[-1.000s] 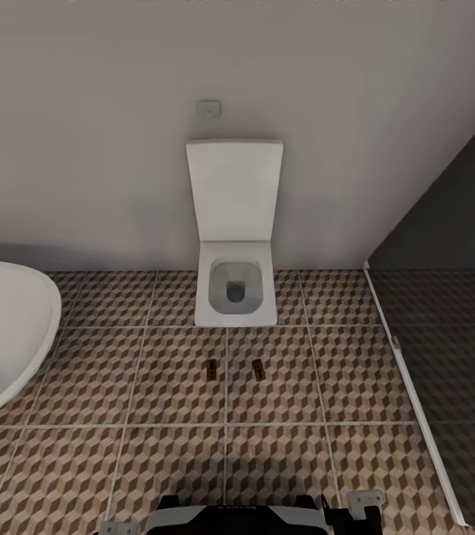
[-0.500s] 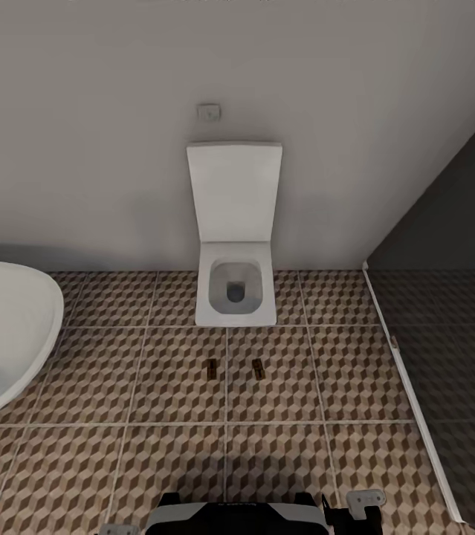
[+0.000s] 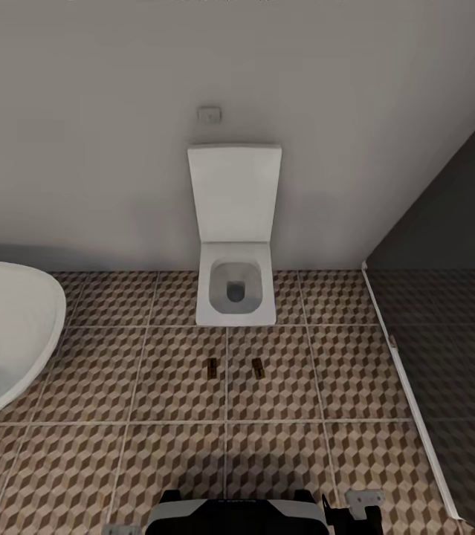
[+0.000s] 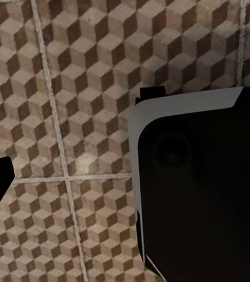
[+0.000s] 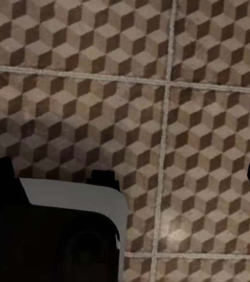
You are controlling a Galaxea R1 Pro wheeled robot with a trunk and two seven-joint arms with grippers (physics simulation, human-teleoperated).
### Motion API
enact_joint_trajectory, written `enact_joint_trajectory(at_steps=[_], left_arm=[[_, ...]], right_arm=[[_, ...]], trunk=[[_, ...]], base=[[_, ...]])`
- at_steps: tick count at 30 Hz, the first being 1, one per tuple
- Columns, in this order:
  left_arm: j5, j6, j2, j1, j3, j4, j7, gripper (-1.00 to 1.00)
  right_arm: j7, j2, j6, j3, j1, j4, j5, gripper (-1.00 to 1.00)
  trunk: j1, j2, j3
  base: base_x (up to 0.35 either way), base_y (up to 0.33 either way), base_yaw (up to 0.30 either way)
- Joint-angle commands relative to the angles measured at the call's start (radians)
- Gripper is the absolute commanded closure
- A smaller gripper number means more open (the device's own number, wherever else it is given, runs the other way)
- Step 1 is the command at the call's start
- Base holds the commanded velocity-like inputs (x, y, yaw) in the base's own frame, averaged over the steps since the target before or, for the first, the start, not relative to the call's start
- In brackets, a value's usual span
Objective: Take the four mousetraps from the cabinet in the bathroom and place them on the bathroom floor. Make sure all four end up on the same floor surface, and ensure that at least two of them are either under or directly next to the same bathroom sink.
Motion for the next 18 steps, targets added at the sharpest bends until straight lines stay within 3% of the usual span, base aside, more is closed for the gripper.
enact_joint_trajectory(at_steps=[1, 11, 18], left_arm=[[0.004, -0.003, 0.0, 0.0, -0.009, 0.0, 0.004, -1.0], [0.004, -0.003, 0.0, 0.0, -0.009, 0.0, 0.004, -1.0], [0.004, -0.003, 0.0, 0.0, -0.009, 0.002, 0.004, -1.0]], right_arm=[[-0.004, -0.001, -0.003, 0.009, 0.0, 0.001, -0.006, -1.0], [-0.005, -0.004, -0.003, 0.008, 0.0, 0.001, -0.006, -1.0], [-0.004, -0.004, -0.003, 0.007, 0.0, 0.001, -0.007, -1.0]], trunk=[[-0.004, 0.006, 0.002], [-0.042, 0.076, 0.034], [-0.042, 0.076, 0.034]], base=[[0.0, 0.0, 0.0], [0.0, 0.0, 0.0], [0.0, 0.0, 0.0]])
